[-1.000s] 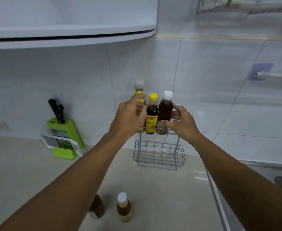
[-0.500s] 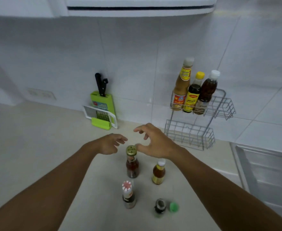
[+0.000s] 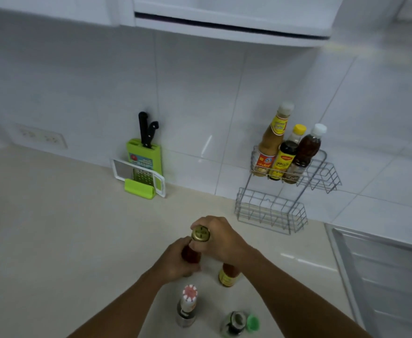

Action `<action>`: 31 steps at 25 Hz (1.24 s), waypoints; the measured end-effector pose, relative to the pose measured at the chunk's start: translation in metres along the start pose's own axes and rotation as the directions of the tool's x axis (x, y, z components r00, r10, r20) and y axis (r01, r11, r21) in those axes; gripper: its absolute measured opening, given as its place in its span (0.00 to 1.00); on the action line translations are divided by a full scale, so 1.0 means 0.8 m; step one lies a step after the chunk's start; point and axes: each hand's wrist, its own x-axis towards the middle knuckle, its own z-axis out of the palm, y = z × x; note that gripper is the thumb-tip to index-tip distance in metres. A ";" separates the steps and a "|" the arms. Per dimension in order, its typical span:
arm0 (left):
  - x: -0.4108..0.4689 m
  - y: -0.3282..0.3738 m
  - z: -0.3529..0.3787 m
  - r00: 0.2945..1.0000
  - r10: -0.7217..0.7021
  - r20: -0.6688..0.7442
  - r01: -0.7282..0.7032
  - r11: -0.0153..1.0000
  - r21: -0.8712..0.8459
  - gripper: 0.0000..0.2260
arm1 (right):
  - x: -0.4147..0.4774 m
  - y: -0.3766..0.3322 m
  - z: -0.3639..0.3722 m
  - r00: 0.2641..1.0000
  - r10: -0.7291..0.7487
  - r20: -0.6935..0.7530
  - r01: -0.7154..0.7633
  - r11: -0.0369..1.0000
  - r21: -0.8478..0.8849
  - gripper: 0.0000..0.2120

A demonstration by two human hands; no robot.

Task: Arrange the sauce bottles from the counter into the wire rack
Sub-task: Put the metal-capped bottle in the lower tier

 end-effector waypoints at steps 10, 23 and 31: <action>0.017 0.197 -0.043 0.900 0.286 0.330 -0.301 0.954 -0.004 0.15 | -0.030 -0.059 -0.187 0.907 -0.388 -0.163 0.220 0.767 -0.602 0.19; 0.028 0.299 0.004 0.950 0.236 0.205 -0.266 0.955 0.131 0.14 | -0.065 -0.022 -0.261 0.917 0.029 -0.398 -0.069 0.994 -0.088 0.24; 0.048 0.297 0.066 0.859 0.481 -0.176 -0.297 0.748 0.594 0.19 | -0.064 0.034 -0.241 0.744 0.270 -0.612 -0.141 0.958 0.251 0.18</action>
